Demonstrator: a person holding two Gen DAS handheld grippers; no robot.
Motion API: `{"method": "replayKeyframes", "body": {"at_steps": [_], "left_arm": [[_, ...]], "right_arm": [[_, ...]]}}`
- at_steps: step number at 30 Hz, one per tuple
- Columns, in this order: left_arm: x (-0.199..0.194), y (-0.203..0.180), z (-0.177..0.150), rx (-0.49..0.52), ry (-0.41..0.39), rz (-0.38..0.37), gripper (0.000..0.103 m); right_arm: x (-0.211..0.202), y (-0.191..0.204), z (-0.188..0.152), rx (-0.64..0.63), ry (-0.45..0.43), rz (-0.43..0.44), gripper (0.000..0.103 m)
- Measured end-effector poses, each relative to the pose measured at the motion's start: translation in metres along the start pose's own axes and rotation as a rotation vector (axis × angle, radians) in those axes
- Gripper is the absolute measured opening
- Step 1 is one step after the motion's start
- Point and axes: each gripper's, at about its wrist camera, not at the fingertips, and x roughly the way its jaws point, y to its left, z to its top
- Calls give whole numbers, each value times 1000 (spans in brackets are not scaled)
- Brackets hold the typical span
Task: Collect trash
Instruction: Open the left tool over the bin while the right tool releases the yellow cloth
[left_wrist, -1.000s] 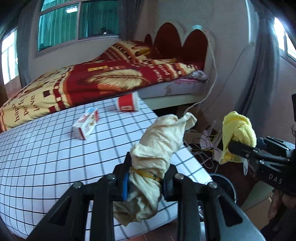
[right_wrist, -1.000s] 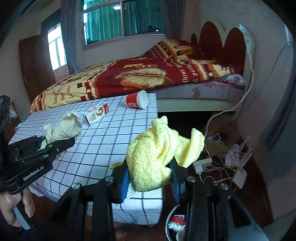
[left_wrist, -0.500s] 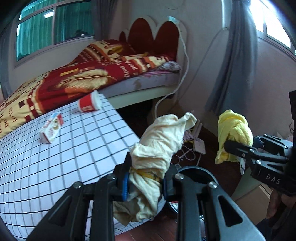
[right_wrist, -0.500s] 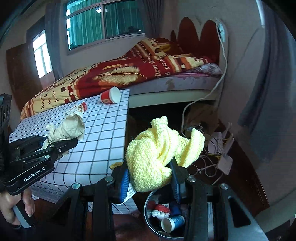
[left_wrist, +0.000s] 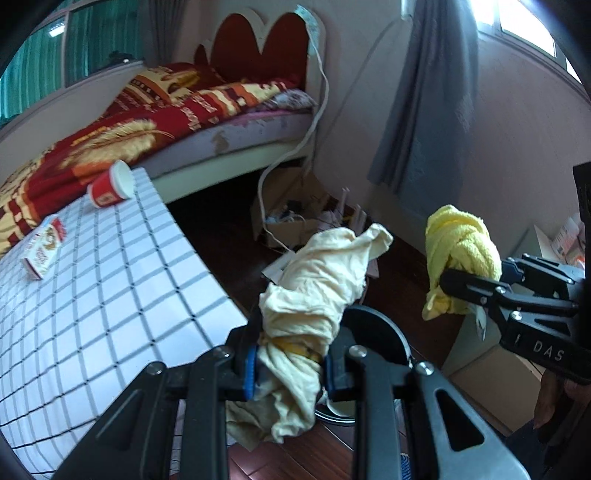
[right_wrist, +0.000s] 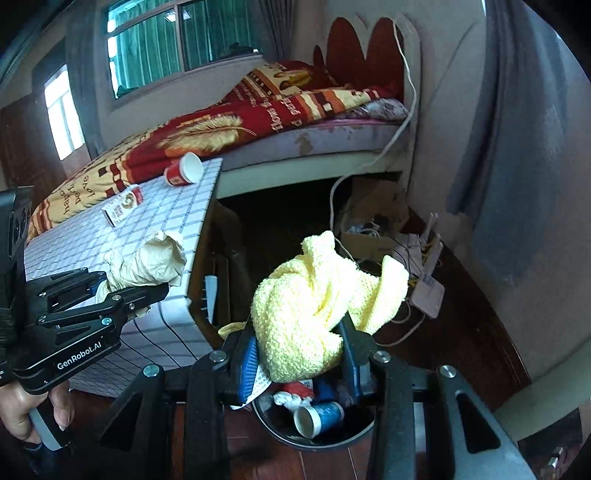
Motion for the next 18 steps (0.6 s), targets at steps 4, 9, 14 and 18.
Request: {"method": "replayKeyframes", "body": {"at_steps": [4,9,14,18], "left_arm": [[20,-16,-9,14,46,-28,28],[45,-29,-21,27,108,-59,28],[74,-30,-36,6,198,-98,28],[98,-32,-51,16,270,-120,28]], "right_arm": [[7,-17,-15,15,28,-6,40],[23,-32,-34,2,79,-2,40],[52,-39,-55,-47,159,28,40],[80,-39,-70,-95,219,46,40]]}}
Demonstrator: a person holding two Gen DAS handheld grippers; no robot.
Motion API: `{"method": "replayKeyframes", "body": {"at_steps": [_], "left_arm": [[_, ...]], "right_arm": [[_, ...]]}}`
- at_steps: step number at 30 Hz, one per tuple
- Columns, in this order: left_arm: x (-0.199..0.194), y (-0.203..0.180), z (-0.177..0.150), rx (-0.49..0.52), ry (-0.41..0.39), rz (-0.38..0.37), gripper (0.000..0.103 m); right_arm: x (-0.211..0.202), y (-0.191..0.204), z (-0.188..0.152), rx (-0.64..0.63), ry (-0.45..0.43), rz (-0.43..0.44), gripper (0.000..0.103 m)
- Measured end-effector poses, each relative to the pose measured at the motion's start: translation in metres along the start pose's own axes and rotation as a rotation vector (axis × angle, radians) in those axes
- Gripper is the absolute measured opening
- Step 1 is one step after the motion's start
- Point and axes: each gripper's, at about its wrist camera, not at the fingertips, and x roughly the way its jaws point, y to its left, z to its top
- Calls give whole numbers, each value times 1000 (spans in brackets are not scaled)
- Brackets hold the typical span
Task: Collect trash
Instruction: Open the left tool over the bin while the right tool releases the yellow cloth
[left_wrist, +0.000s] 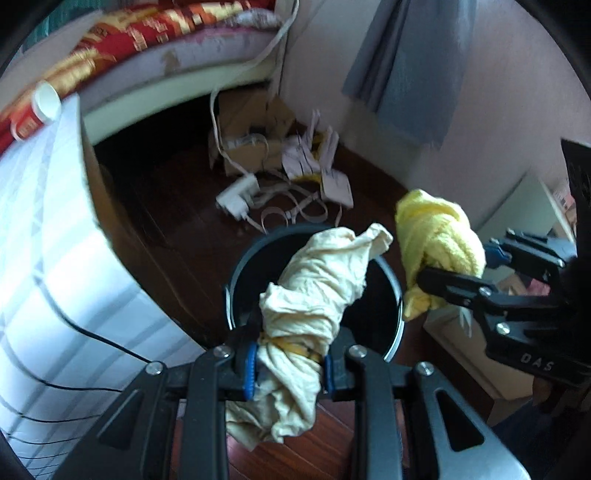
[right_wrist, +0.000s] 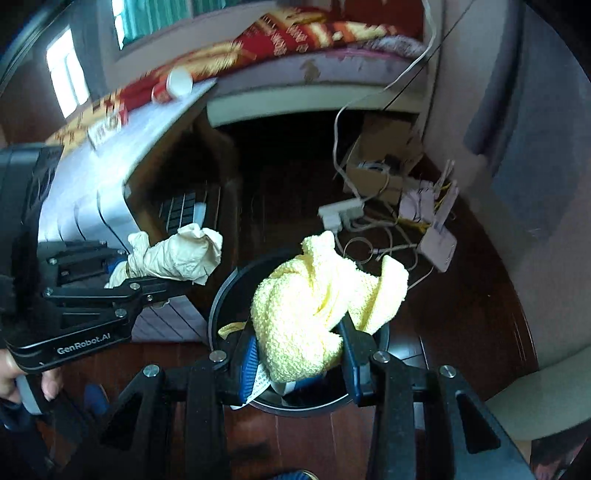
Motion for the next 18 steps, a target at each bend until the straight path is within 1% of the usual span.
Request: {"method": "replayKeyframes", "body": {"at_steps": [4,6,7,8,9,10,11,12,13,15,16,18], "left_arm": [[32,4,-8,4,99,-14,28],[40,8,-10,-13,112,-25,28],[46,9,-11,-21,129,-46,30],[52,10,-13,-26,148,-67,33],[56,10,-13,-31,158,-74,42],[60,12,-15,-41,163,-60,61],[62,15,-17,-54,165,-24,70],[62,19,-18,-68,163,11,80],[62,22,-20,-75,165,45,80],[60,27,-24,-78,159,73,82],[60,27,-26,-78,153,87,86],[59,27,-29,-73,139,112,92]], "right_arm": [[37,3,-10,-69,74,6,40],[52,6,-15,-100,105,12,40],[60,7,-18,-120,128,16,42],[67,8,-20,-136,150,21,49],[75,9,-21,-158,171,16,59],[84,7,-25,-175,189,-24,95],[92,2,-29,-177,219,-74,103],[96,-2,-32,-167,235,-83,103],[98,-8,-33,-150,249,-96,103],[98,-19,-34,-130,257,-127,103],[96,-24,-33,-115,253,-148,103],[92,-33,-31,-63,238,-145,103]]}}
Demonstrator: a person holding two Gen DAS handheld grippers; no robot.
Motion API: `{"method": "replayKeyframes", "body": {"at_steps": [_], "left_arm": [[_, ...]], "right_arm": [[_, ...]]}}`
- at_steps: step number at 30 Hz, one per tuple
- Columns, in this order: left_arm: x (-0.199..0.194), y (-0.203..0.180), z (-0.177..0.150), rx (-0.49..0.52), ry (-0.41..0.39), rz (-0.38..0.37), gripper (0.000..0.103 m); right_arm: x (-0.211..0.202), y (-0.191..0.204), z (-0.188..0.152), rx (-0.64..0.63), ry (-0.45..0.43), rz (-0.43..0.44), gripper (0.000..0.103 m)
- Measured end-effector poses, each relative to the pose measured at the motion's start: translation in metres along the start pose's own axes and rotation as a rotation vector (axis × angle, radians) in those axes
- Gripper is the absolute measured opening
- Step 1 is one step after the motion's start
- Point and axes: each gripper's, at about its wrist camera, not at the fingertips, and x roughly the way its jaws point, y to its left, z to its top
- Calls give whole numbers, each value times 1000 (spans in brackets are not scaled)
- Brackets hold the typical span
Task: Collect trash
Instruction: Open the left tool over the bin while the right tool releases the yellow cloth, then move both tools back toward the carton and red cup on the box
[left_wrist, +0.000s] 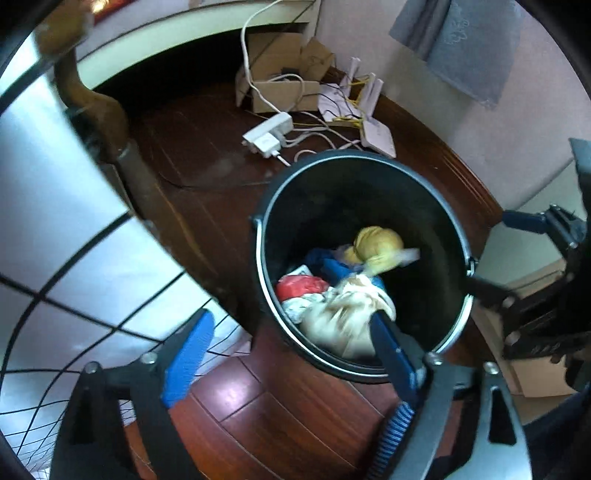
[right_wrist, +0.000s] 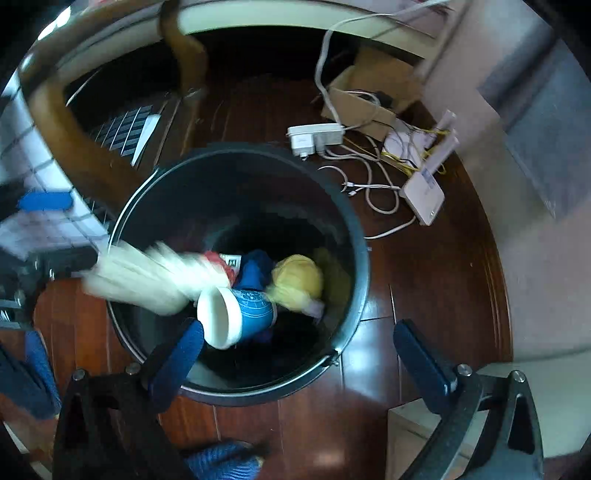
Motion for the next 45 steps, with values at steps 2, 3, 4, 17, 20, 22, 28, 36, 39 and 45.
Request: {"method": "replayKeyframes", "body": {"at_steps": [2,3,4,17,20,22,28,36,39,45], "left_arm": [[-3,1,-2,-3,-11,7,94],[-6,0,-3,-4,-20,10,94],[-9,0,-4,-4,-30,14,95],[-39,1,1,-14,-90,72,103],[-51,0,-1,-18,-109,68,103],[-59,0,-2,-19,-121,67,103],[-87,2,-10,-21,-169,78,103],[-117,14,-20,-49,-220,103,103],[-131,21,-24,-62,-245,114,103],[-155,38,-33,-94,-286,141,103]], "right_arm": [[-3,-4,0,33,-10,2,103],[-5,-4,0,40,-14,2,103],[-7,-3,0,51,-19,5,103],[-49,6,5,130,-143,-1,103],[-58,5,2,154,-161,9,103],[-62,5,-1,169,-168,14,103],[-87,15,-7,177,-210,23,103],[-112,28,-10,188,-260,51,103],[-122,35,-6,177,-279,58,103],[-144,53,8,148,-333,89,103]]}}
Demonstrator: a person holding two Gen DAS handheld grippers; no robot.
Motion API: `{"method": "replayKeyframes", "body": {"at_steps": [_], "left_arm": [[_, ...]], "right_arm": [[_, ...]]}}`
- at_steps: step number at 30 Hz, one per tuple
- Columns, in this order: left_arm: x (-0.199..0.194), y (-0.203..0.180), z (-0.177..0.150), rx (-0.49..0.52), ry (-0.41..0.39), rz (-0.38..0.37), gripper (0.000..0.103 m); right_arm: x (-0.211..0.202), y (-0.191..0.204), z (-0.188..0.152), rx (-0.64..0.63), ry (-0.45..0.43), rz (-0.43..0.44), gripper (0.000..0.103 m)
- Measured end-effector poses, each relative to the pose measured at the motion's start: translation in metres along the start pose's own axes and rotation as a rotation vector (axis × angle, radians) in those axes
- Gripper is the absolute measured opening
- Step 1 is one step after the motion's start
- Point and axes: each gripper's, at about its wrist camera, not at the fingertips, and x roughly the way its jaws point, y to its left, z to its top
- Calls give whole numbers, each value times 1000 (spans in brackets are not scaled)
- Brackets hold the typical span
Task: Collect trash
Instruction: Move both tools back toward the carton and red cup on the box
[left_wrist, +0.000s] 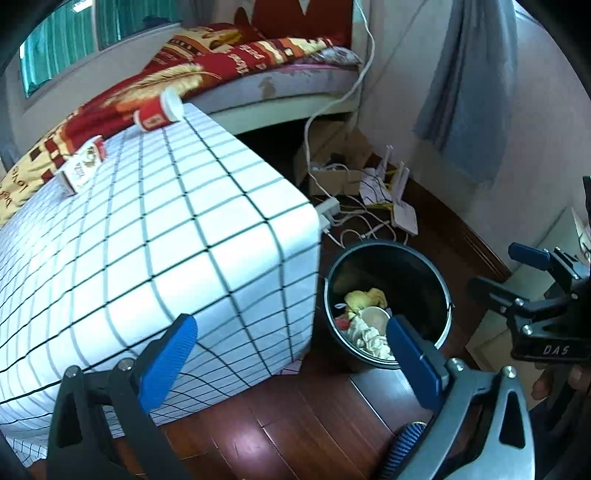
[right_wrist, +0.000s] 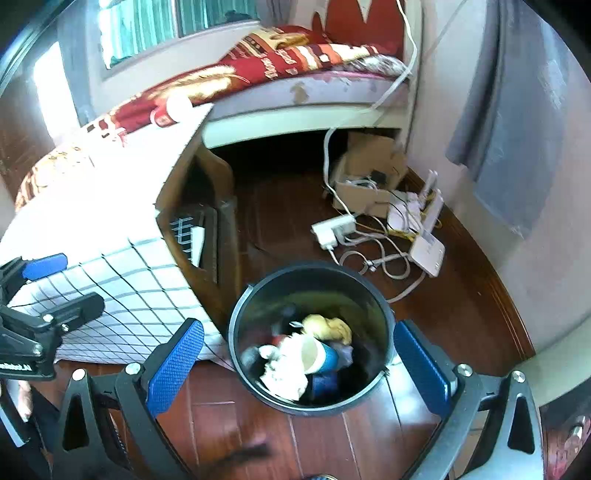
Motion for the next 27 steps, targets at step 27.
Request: {"method": "replayKeyframes", "body": {"at_steps": [27], "left_arm": [[-33,152,9,-210,-94,149,102]], "right_arm": [[0,135,99,-247,-68,160,103]]}}
